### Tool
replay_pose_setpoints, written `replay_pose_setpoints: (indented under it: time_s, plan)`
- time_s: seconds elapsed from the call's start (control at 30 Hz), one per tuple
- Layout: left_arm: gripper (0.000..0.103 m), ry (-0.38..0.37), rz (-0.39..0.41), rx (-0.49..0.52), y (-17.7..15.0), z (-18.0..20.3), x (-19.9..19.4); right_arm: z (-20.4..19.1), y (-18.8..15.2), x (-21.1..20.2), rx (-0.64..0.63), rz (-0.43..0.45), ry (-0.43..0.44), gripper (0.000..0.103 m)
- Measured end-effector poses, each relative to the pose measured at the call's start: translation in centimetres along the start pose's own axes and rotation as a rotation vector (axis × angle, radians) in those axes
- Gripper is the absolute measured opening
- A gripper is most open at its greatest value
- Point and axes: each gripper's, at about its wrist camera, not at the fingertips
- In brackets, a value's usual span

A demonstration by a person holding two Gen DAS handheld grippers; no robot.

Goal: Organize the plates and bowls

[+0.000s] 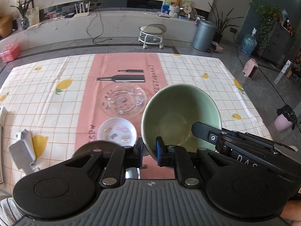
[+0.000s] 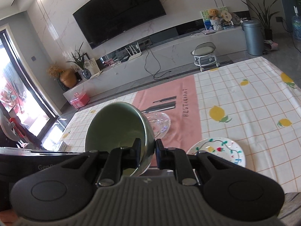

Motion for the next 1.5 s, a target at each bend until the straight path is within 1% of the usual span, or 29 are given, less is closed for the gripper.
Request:
replay_pose_setpoints:
  time_s: [0.07, 0.2, 0.33, 0.47, 0.57, 0.73, 0.87, 1.0, 1.17, 1.23, 1.27, 1.33, 1.5]
  plan:
    - [0.016, 0.006, -0.02, -0.008, -0.5, -1.5, 0.0, -1.5, -0.2, 1.0, -0.019, -0.027, 0.02, 0.015]
    - [0.016, -0.022, -0.029, -0.077, -1.9, -4.6, 0.3, -4.1, -0.6, 3.0, -0.068, -0.081, 0.034, 0.015]
    - [0.016, -0.055, -0.05, -0.133, -2.9, -7.2, 1.1, -5.9, -1.0, 4.8, -0.108, -0.12, 0.009, 0.015]
    - [0.016, -0.064, -0.075, -0.161, -3.2, -8.8, 2.2, -6.4, -1.0, 6.8, -0.121, -0.165, 0.0, 0.014]
    - [0.017, -0.056, -0.1, -0.161, -3.8, -9.6, 2.8, -6.8, -1.3, 8.1, -0.126, -0.201, -0.003, 0.015]
    - [0.018, -0.021, -0.151, -0.106, -4.6, -10.0, 3.3, -7.2, -2.1, 9.4, -0.166, -0.269, -0.003, 0.015]
    - [0.021, -0.002, -0.185, -0.09, -5.0, -10.3, 3.9, -7.4, -2.5, 10.6, -0.181, -0.315, 0.003, 0.015]
    - [0.023, -0.007, -0.183, -0.07, -5.2, -10.2, 4.1, -7.7, -3.0, 11.6, -0.205, -0.338, -0.027, 0.015]
    - [0.023, 0.02, -0.165, -0.055, -5.3, -9.8, 4.7, -7.8, -3.3, 11.8, -0.233, -0.319, -0.048, 0.015]
    - [0.024, 0.038, -0.143, -0.033, -5.4, -9.6, 4.7, -8.0, -3.4, 11.9, -0.252, -0.308, -0.061, 0.014]
    - [0.027, 0.052, -0.131, -0.007, -5.5, -9.3, 4.7, -8.1, -3.5, 11.9, -0.259, -0.304, -0.069, 0.014]
    - [0.028, 0.071, -0.103, 0.028, -5.8, -9.0, 4.6, -8.3, -3.6, 12.0, -0.276, -0.293, -0.082, 0.014]
    - [0.029, 0.087, -0.023, 0.032, -6.5, -9.1, 4.2, -8.2, -3.5, 12.1, -0.275, -0.278, -0.092, 0.013]
Point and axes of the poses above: each gripper's, at about its wrist camera, not at the fingertips, and x roughly the way its jaws point, z to its right, y to its top, and after that the axes turned 13 degrees about -z, right-handed
